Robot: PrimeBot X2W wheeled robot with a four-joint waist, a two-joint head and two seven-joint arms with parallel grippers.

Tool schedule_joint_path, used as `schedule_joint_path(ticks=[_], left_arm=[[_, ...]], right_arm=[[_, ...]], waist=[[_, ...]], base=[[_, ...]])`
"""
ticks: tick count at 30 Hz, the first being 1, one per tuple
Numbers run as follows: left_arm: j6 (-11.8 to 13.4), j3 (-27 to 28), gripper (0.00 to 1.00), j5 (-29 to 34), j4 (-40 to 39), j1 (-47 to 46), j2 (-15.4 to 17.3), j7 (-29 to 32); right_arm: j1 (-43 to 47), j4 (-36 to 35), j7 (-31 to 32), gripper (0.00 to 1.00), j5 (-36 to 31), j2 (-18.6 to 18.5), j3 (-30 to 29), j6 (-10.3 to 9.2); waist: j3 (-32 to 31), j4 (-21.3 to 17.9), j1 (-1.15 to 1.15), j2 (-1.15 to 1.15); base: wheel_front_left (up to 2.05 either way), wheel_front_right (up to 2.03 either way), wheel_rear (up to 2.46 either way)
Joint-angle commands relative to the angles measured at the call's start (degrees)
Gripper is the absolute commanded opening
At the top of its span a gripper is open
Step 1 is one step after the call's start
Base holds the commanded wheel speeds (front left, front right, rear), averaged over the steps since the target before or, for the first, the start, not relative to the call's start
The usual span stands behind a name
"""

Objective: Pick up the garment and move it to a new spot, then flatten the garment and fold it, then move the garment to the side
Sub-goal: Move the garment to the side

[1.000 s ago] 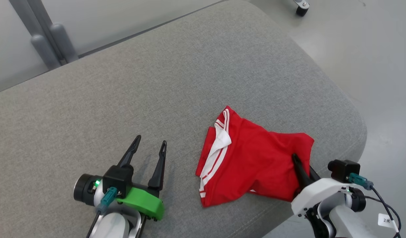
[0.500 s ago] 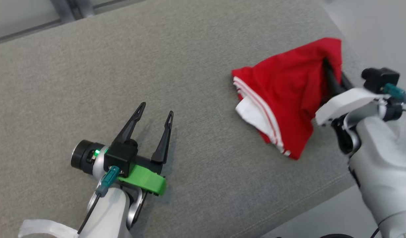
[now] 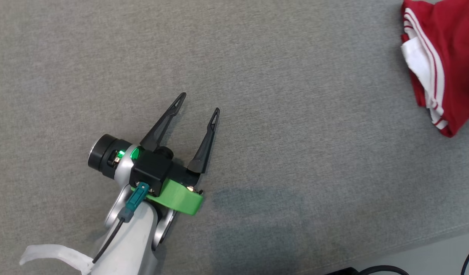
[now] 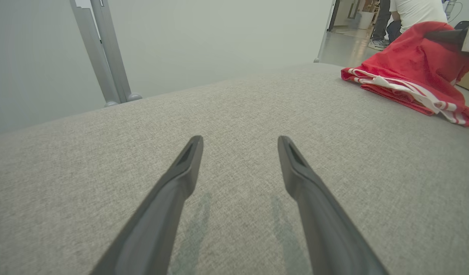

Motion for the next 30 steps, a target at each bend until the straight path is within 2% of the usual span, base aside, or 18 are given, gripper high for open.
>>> schedule_joint_path(ticks=[1,2,3,4,11,17,22,30], left_arm=[[-0.15,0.15,1.00,0.20,-0.23,-0.90,0.40,0.04],[-0.15,0.30,1.00,0.24,-0.30,-0.80,0.47,0.04],[-0.15,0.48,1.00,0.24,-0.32,-0.66,0.53,0.04],[-0.15,0.58,1.00,0.24,-0.31,-0.55,0.60,0.04],[-0.05,1.58,1.00,0.02,0.05,0.00,0.03,0.04],[0.34,3.11,1.00,-1.00,0.60,1.72,-0.94,0.04],[1.03,5.53,1.00,-1.94,1.82,4.08,-1.60,0.04],[3.06,11.93,1.00,-2.52,4.00,8.09,-1.97,0.03]], right_arm=[[-1.41,0.05,-0.17,0.00,-0.87,-0.57,-1.63,-0.09],[-1.30,-0.28,-0.17,0.09,-2.49,-0.58,-3.33,-0.09],[-0.93,-0.50,-0.17,0.96,-4.46,-0.45,-4.97,-0.09],[-0.75,-0.80,-0.17,1.00,-6.00,-0.11,-6.37,-0.09],[2.44,-5.44,-0.17,1.00,-15.56,2.19,-15.79,-0.10],[7.56,-14.17,-0.17,1.00,-19.17,5.39,-17.09,-0.09],[13.57,-19.16,-0.16,1.00,-16.10,9.61,-12.20,-0.09],[25.29,-24.77,-0.16,1.00,-7.86,14.26,1.88,-0.09]], waist=[[3.82,4.06,0.00,0.00],[3.84,4.16,0.00,0.00],[3.82,4.20,0.00,0.00],[3.73,4.26,0.00,0.00],[0.88,4.46,0.00,0.00],[-3.73,5.25,0.00,0.00],[-8.47,6.03,0.00,0.00],[-15.71,7.48,0.00,0.00]], base=[[0.00,0.00,0.00],[0.00,0.00,0.00],[0.00,0.00,0.00],[0.00,0.00,0.00],[0.00,0.00,0.00],[0.00,0.00,0.00],[0.00,0.00,0.00],[0.00,0.00,0.00]])
